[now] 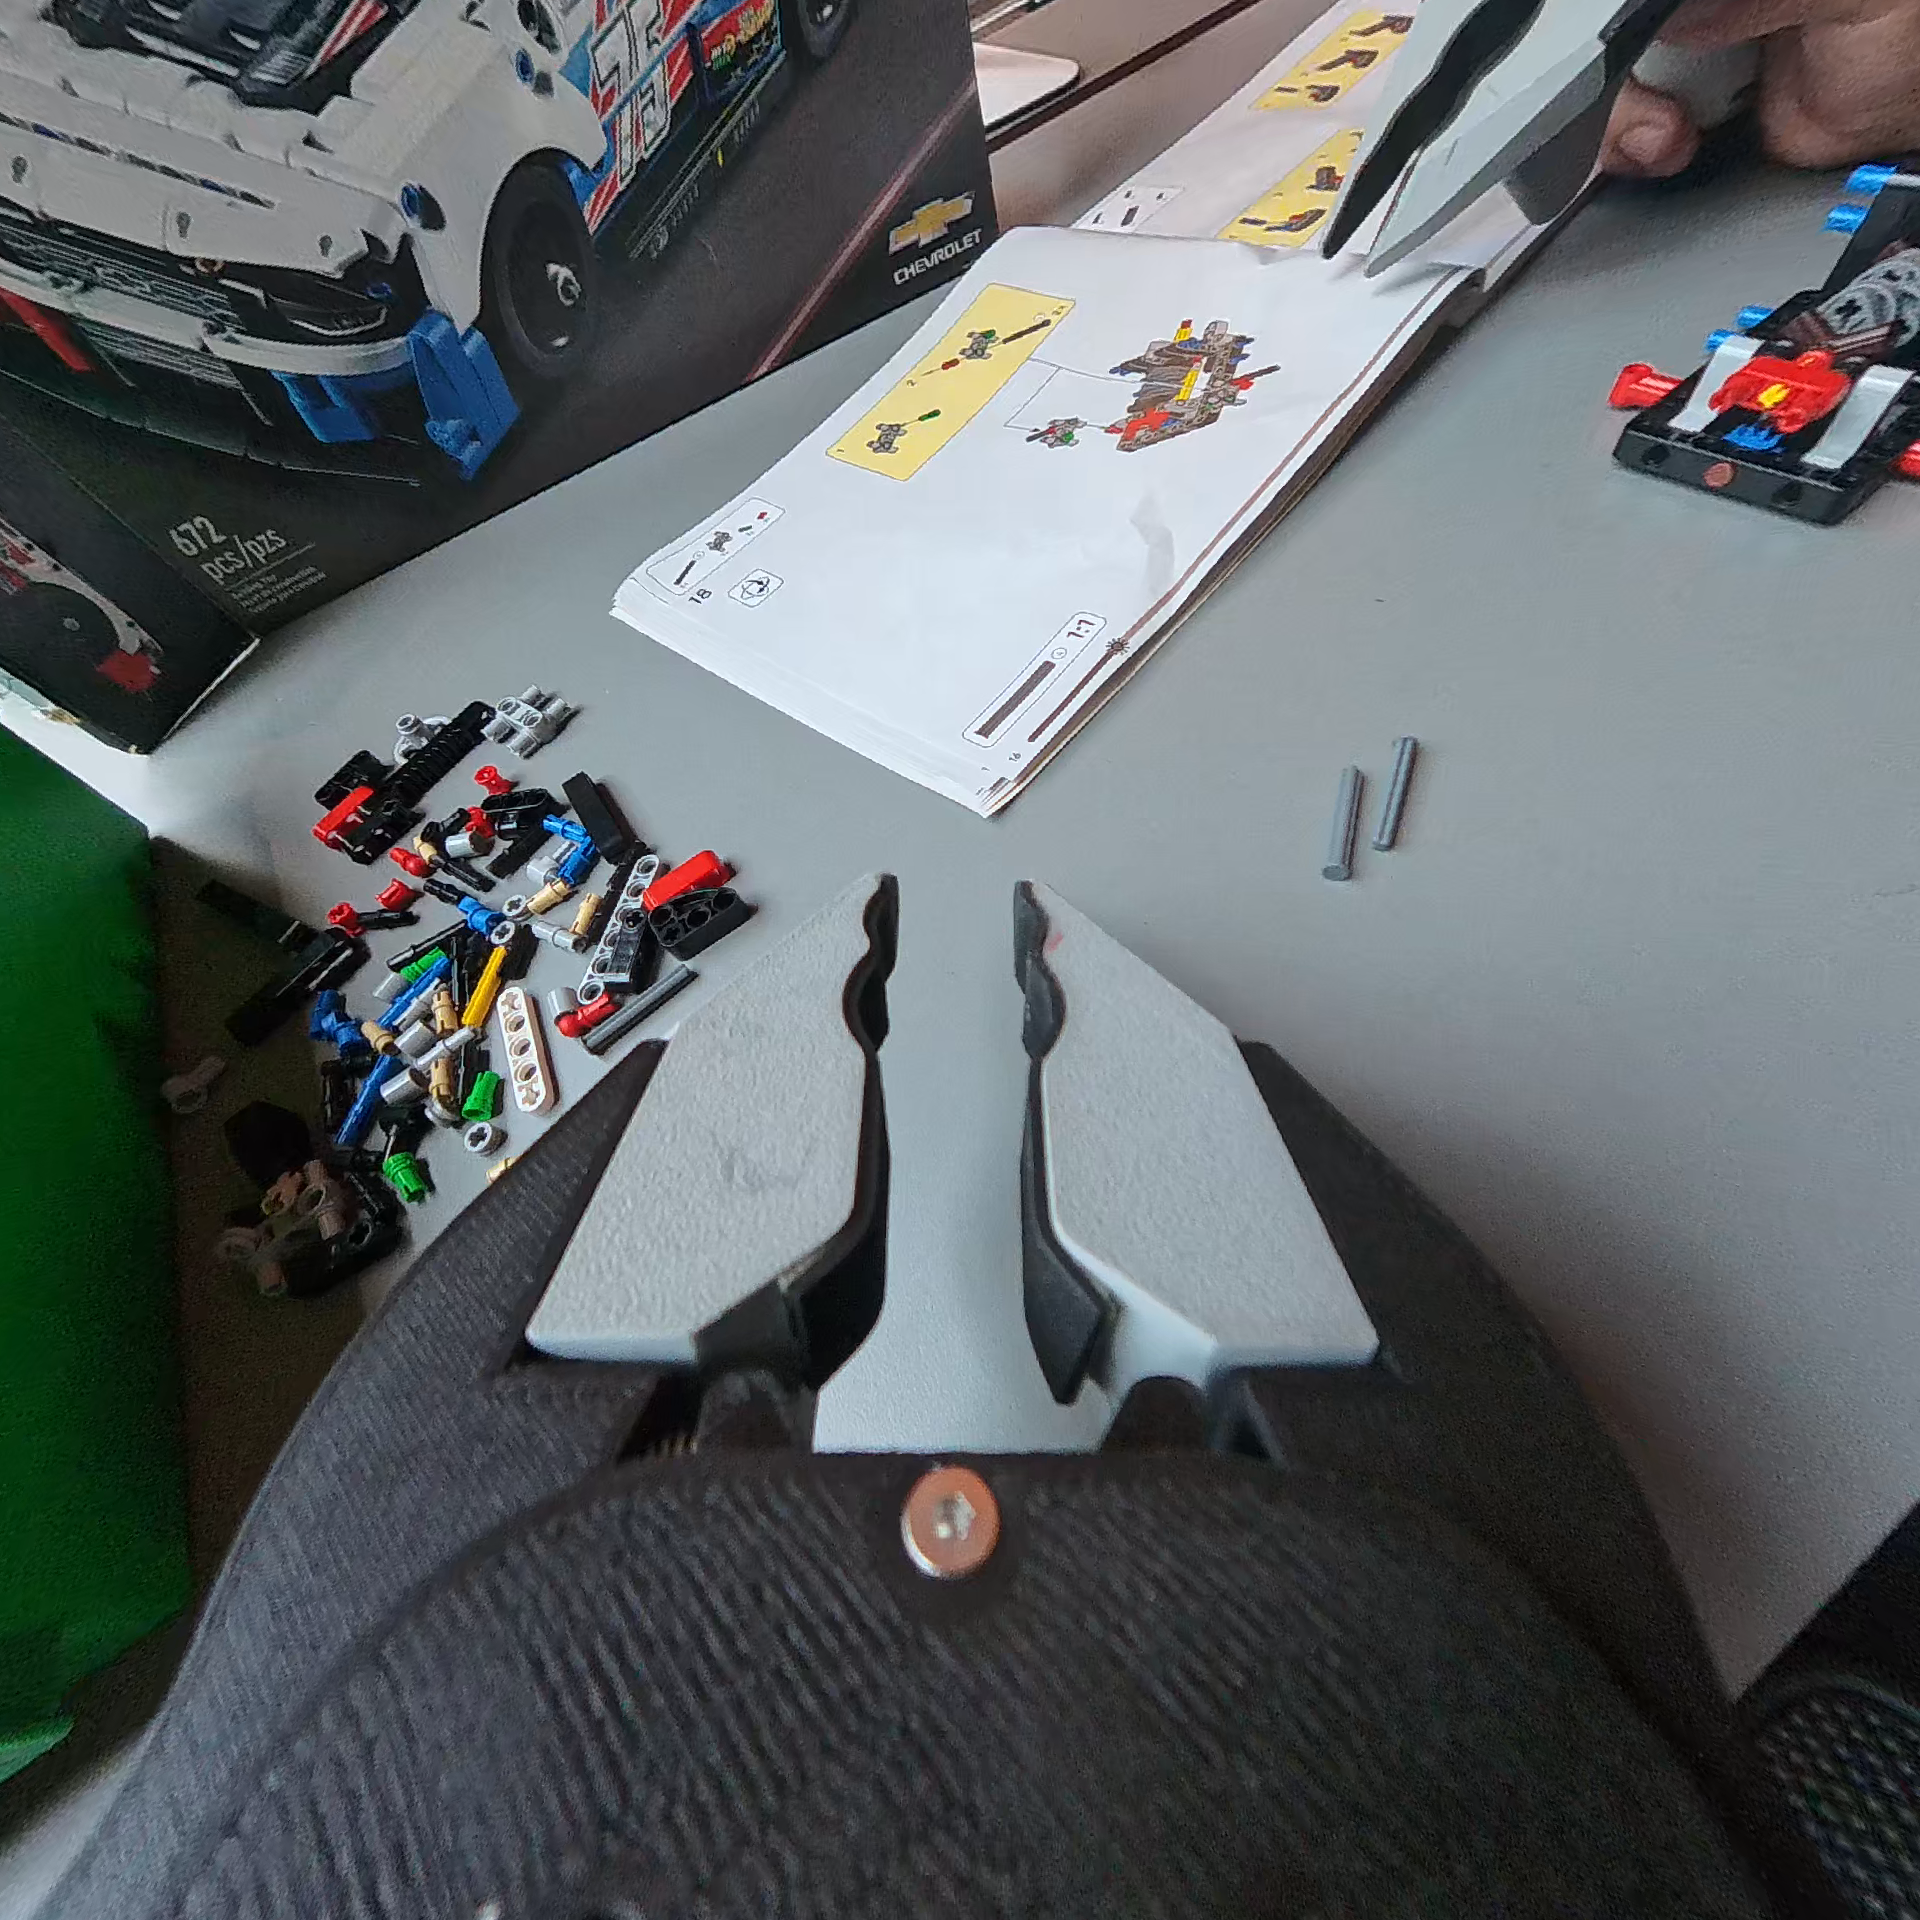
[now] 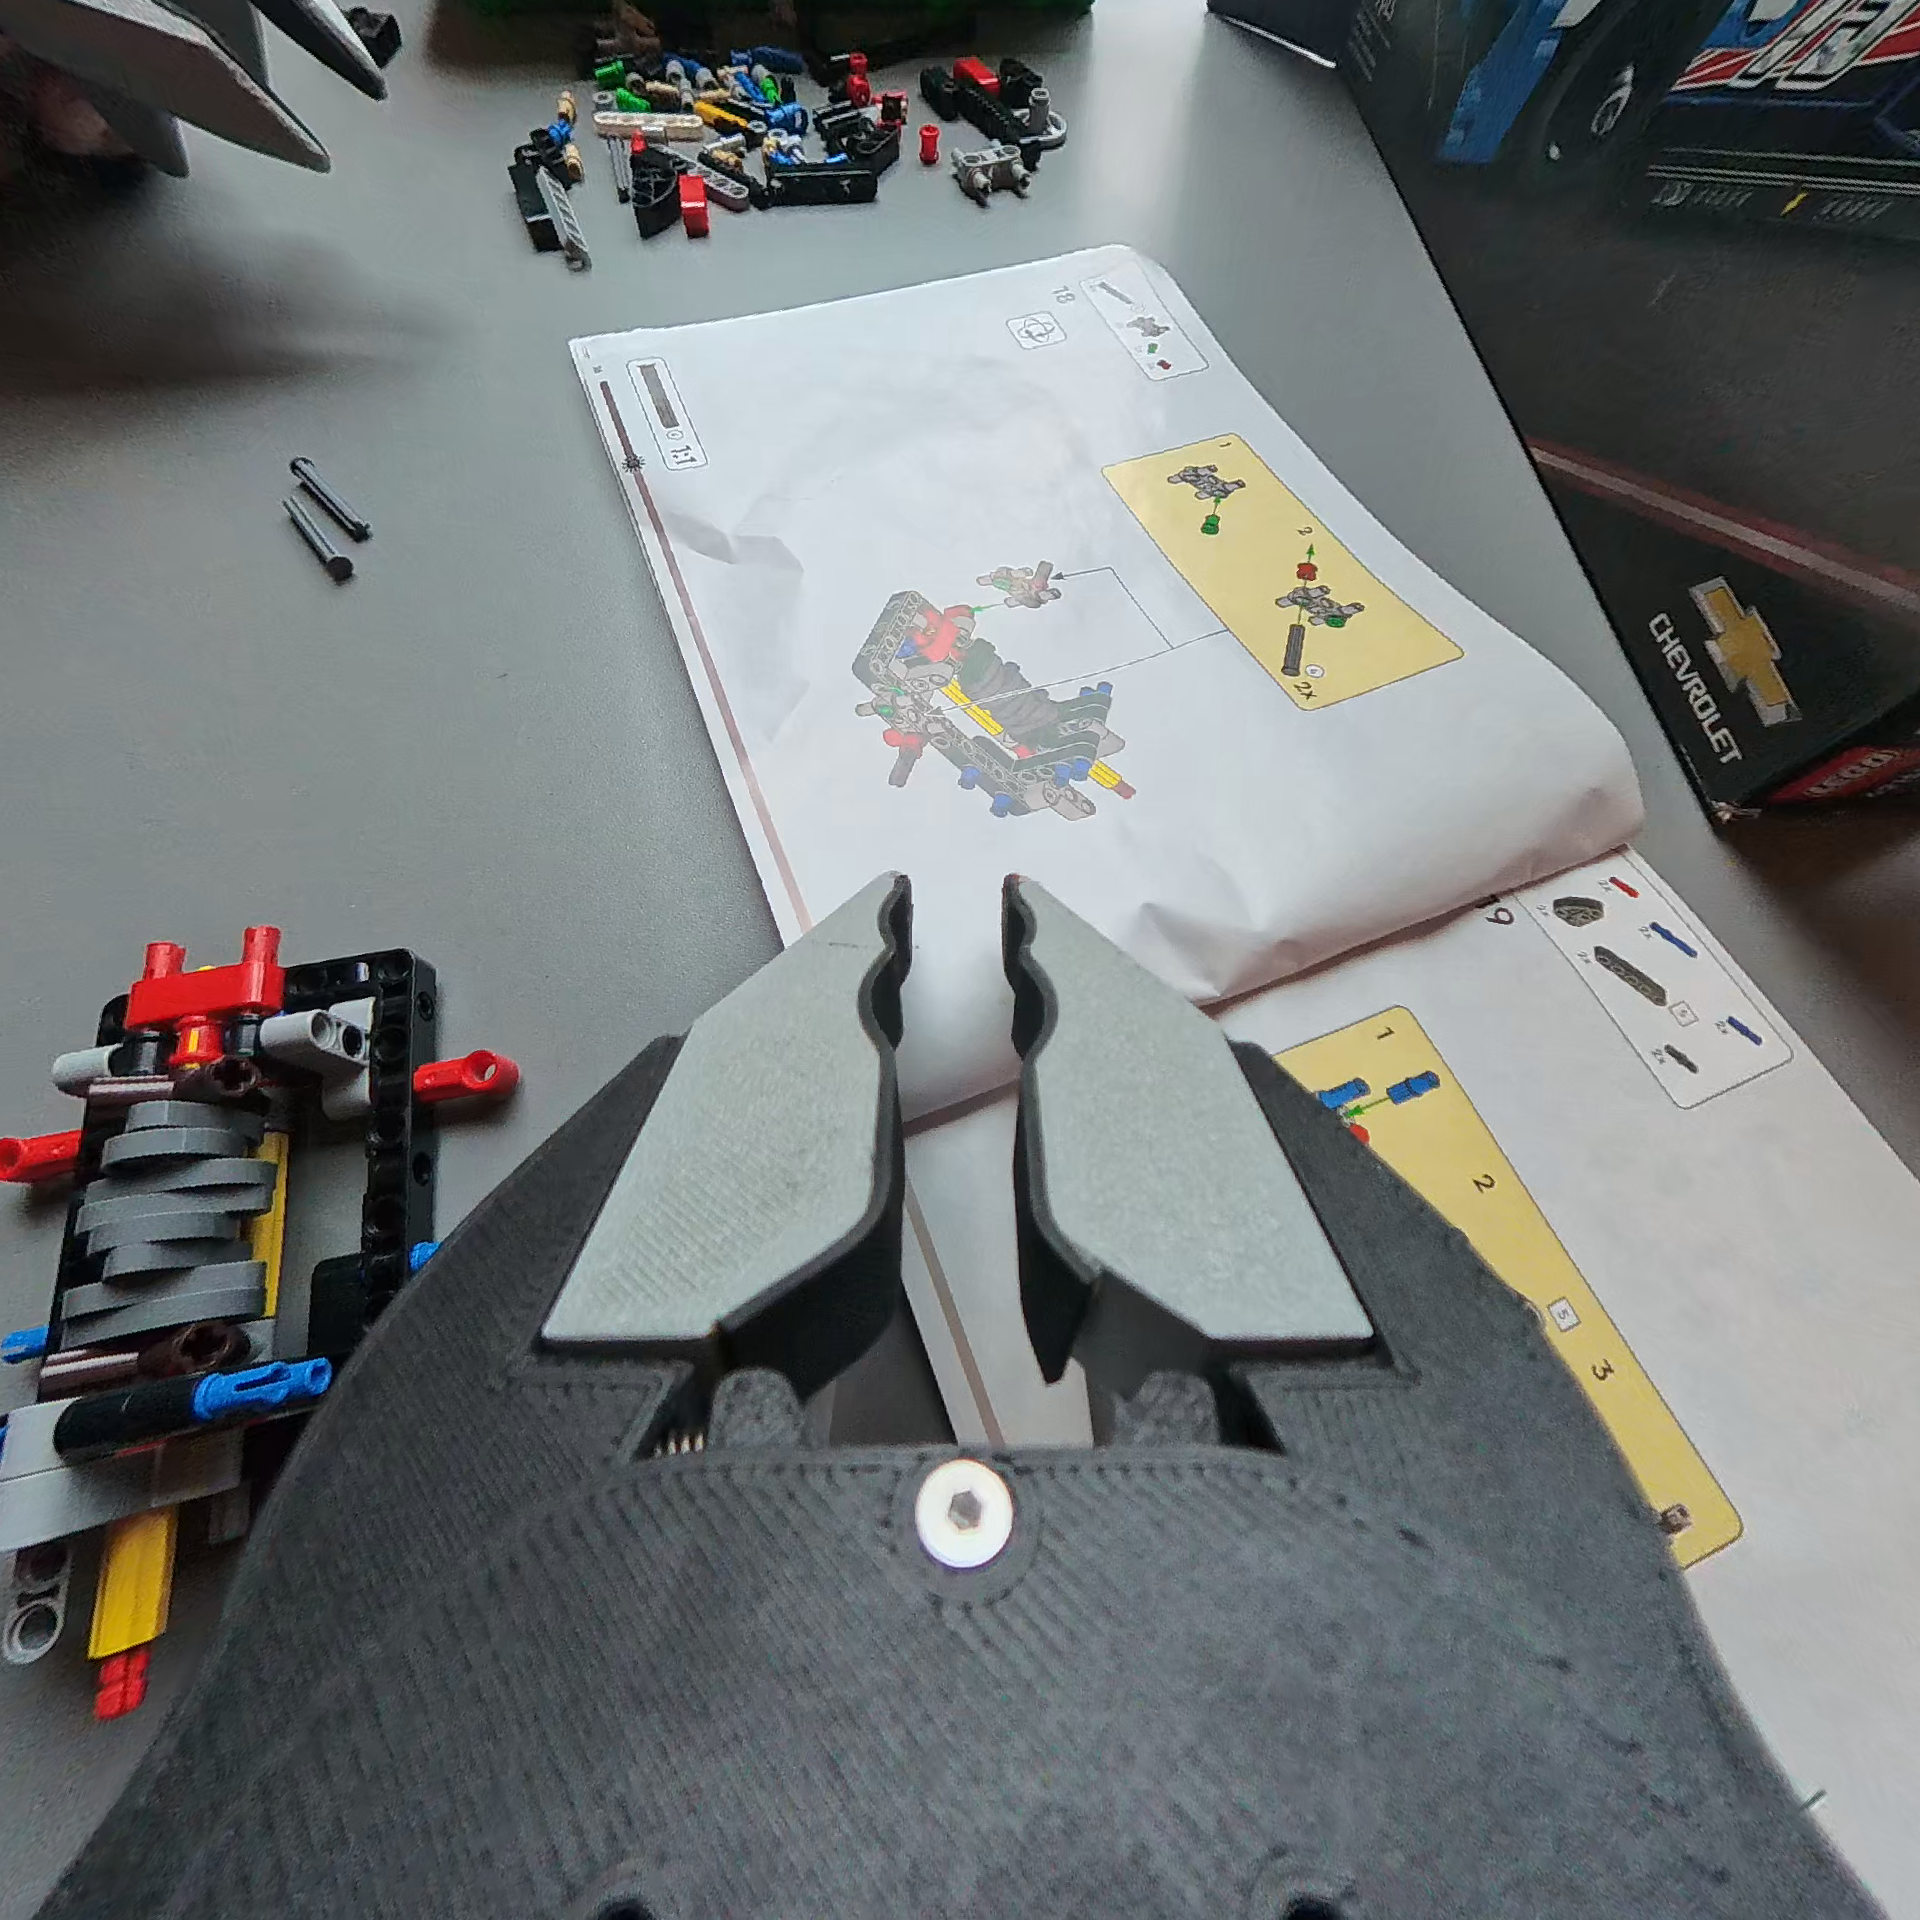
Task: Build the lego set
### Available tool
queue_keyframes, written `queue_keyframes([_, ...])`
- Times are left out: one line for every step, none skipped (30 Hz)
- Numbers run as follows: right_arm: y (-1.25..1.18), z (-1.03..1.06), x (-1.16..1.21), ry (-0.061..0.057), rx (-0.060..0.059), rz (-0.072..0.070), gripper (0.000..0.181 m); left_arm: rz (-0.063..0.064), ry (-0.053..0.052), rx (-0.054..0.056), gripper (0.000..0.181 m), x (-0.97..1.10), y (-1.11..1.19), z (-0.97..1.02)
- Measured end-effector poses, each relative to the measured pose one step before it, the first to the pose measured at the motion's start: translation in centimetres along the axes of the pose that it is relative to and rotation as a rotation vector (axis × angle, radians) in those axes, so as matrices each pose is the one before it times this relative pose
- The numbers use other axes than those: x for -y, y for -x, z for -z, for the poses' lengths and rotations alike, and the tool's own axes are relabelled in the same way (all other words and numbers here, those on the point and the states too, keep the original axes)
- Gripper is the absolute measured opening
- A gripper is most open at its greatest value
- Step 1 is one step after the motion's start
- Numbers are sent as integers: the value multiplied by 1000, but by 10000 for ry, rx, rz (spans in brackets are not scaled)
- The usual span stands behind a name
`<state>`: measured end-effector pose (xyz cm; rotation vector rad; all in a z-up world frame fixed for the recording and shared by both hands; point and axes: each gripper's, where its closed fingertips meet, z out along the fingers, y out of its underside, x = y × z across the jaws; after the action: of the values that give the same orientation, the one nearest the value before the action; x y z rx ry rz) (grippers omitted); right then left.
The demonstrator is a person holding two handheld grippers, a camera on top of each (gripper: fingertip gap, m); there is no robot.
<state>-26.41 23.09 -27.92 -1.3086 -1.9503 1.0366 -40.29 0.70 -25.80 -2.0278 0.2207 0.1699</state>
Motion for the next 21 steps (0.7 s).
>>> queue_keyframes([-3,-5,3,0,2,-10,14,2,-4,-4,19,1,-8,6])
queue_keyframes([-2,4,-5,2,2,-8,14,0,-10,-1,19,13,-1,16])
queue_keyframes([-11,-8,-11,4,-1,-4,14,0,-11,0,19,11,-1,1])
queue_keyframes([-9,-10,-2,9,-2,-1,14,0,-5,0,19,11,1,10])
queue_keyframes([10,-11,-15,12,-3,2,14,-5,2,-3,19,-11,-3,-3])
queue_keyframes([-3,-9,-15,10,-5,4,14,-8,5,-2,19,2,-15,-5])
queue_keyframes([-5,-18,-8,8,-4,2,14,-8,5,-7,19,-14,-16,0])
queue_keyframes([-4,-1,-8,9,-2,-2,14,-5,1,-6,19,-8,-17,-3])
queue_keyframes([-9,-10,-16,11,1,-7,14,-3,-3,-8,19,5,-9,-2])
queue_keyframes([-7,-18,-12,12,4,-11,14,2,-8,-15,19,9,-12,17])
queue_keyframes([-1,0,-8,7,4,-10,14,11,-15,-16,19,16,-11,12])
queue_keyframes([-14,-5,-12,3,1,-9,14,16,-19,-13,20,24,1,22])
queue_keyframes([-5,-3,-1,3,1,-8,14,12,-16,-7,20,18,2,11])
queue_keyframes([-5,-3,-1,3,3,-6,14,2,-9,-3,20,4,-8,12])
queue_keyframes([3,2,-3,2,1,-1,14,-7,1,1,19,1,-3,1])
queue_keyframes([-5,1,-2,2,-2,3,14,-11,13,3,19,-14,-8,-13])
queue_keyframes([1,-2,0,2,-3,6,14,-12,20,3,19,-27,-9,-22])
queue_keyframes([10,-10,-7,2,-3,7,14,-12,13,4,19,-13,-5,-13])
queue_keyframes([-1,3,-5,4,2,4,15,-9,8,10,19,-11,-1,-7])
queue_keyframes([16,-1,-2,3,6,3,15,-5,5,8,19,-13,2,-1])
queue_keyframes([6,-1,1,-1,7,4,14,3,-1,5,19,2,5,-1])
